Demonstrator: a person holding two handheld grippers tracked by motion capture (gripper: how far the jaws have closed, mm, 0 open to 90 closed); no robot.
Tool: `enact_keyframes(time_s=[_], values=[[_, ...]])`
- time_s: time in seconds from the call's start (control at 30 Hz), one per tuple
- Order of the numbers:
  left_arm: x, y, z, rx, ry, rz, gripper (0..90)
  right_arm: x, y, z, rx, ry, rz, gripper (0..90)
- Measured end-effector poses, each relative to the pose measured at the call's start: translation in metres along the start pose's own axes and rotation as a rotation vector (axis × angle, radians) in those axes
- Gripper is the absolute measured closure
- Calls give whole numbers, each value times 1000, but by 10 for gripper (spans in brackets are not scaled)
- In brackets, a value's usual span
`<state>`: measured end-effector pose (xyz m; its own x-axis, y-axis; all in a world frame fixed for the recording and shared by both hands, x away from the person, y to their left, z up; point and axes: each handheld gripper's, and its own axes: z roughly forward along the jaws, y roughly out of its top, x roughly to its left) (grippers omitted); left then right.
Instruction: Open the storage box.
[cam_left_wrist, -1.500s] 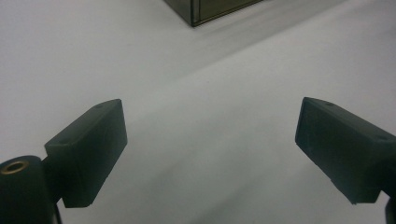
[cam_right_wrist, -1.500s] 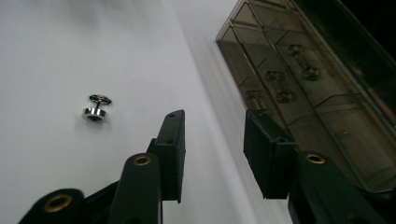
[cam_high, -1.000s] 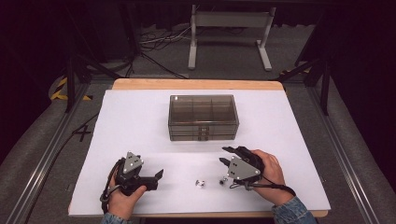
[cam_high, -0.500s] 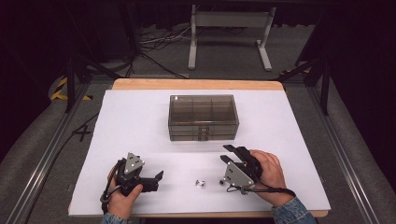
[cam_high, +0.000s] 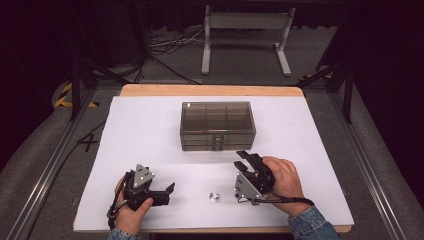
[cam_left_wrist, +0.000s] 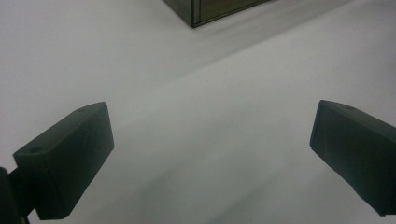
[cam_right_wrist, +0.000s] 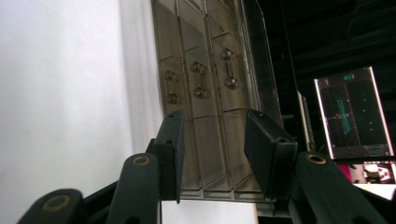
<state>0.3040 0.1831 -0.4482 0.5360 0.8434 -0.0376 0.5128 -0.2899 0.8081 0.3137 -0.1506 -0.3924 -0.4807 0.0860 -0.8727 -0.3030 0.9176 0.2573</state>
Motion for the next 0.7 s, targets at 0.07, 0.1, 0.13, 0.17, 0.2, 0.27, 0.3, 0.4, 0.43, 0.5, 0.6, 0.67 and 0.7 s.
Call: enact_keyframes(time_s=[0.07,0.1,0.13,0.17,0.2,0.27,0.3,0.4,0.43,0.5,0.6,0.67,0.7], values=[[0,-1,0,-3,-1,0,3,-1,1,2,4,-10,-10,592],[0,-1,0,-3,-1,0,3,-1,1,2,4,-10,-10,592],[0,-1,1,-4,-1,1,3,-2,2,4,9,-15,-14,591],[0,-1,0,-4,0,1,3,-3,3,5,9,-18,-17,591],[0,-1,0,-7,0,1,3,-3,3,6,14,-26,-22,592],[0,-1,0,-7,-1,1,3,-4,5,8,21,-37,-33,591],[0,-1,0,-7,-1,1,3,-4,6,9,22,-44,-38,591],[0,-1,0,-7,-2,-1,3,-5,8,12,17,-54,-52,597],[0,-1,0,-7,-2,-1,3,-6,9,13,15,-55,-54,602],[0,-1,1,-9,-2,-2,3,-6,9,14,15,-61,-58,603],[0,-1,1,-6,0,0,3,-6,11,21,34,-76,-76,609],[0,-1,1,-5,-1,0,3,-6,11,22,35,-85,-80,611],[0,-1,1,-4,0,-2,3,-6,12,24,44,-86,-89,614]])
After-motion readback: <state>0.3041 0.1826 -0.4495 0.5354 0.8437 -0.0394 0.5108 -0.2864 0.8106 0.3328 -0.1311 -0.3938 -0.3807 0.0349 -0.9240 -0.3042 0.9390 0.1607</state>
